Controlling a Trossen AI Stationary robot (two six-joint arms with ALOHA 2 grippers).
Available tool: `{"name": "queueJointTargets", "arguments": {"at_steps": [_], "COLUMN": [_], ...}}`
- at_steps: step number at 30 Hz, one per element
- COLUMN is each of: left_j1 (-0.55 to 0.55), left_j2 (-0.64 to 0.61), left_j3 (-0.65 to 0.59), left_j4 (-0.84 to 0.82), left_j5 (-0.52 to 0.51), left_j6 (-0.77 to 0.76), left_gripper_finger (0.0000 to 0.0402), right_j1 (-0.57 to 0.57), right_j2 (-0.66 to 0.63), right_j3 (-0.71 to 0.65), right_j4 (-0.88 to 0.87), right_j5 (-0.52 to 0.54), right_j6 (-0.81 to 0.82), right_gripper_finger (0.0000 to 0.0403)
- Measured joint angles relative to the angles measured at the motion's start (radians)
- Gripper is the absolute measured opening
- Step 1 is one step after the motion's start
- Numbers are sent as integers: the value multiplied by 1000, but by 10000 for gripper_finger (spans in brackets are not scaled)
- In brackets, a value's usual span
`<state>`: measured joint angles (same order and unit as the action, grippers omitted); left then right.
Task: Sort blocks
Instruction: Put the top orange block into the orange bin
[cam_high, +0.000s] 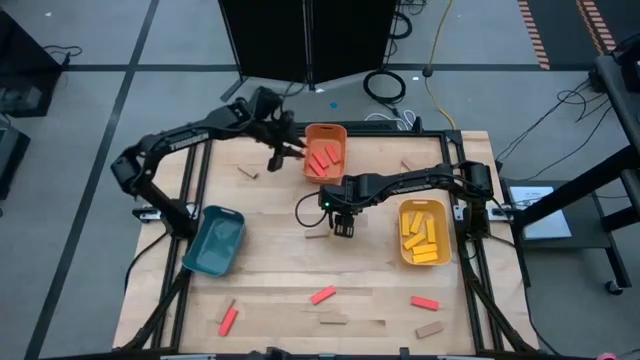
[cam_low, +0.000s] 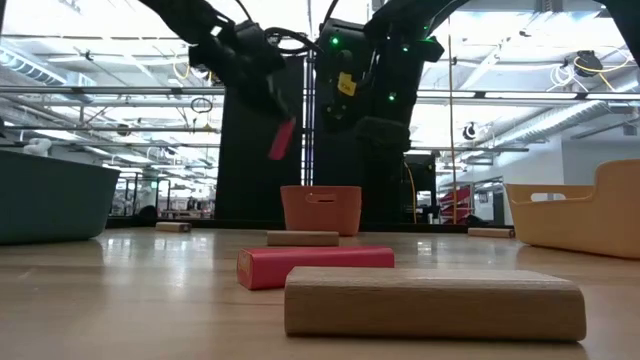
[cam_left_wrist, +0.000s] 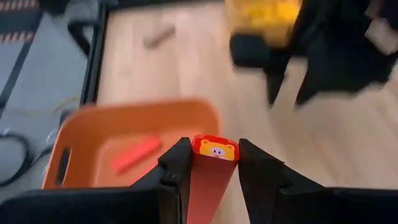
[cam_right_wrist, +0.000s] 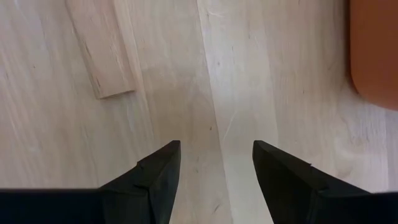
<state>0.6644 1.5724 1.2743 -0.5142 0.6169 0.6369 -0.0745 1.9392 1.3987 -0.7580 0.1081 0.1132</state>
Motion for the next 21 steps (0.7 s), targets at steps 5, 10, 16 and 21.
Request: {"name": "queueJointTargets", "arguments": {"at_steps": [5,10,16,21], "left_j1": [0,-6,-7,-13], "left_j2": [44,102,144,143], "left_j3": [0,-1,-1,-1], "left_j4": [125,196,247,259], "left_j5": [44,43,-42,-112], "left_j6": [-58,-82,-133,-133], "left_gripper_finger": [98,98,118,168], "right_j1": [9,18,29,31], "right_j2": [0,0,0,0], "right_j3": [0,0,0,0], "right_j4": [-21,-55,-94,-94], "right_j5": [0,6,69,101], "right_j6": [11,25,37,35], "right_gripper_finger": [194,194,194,194]}}
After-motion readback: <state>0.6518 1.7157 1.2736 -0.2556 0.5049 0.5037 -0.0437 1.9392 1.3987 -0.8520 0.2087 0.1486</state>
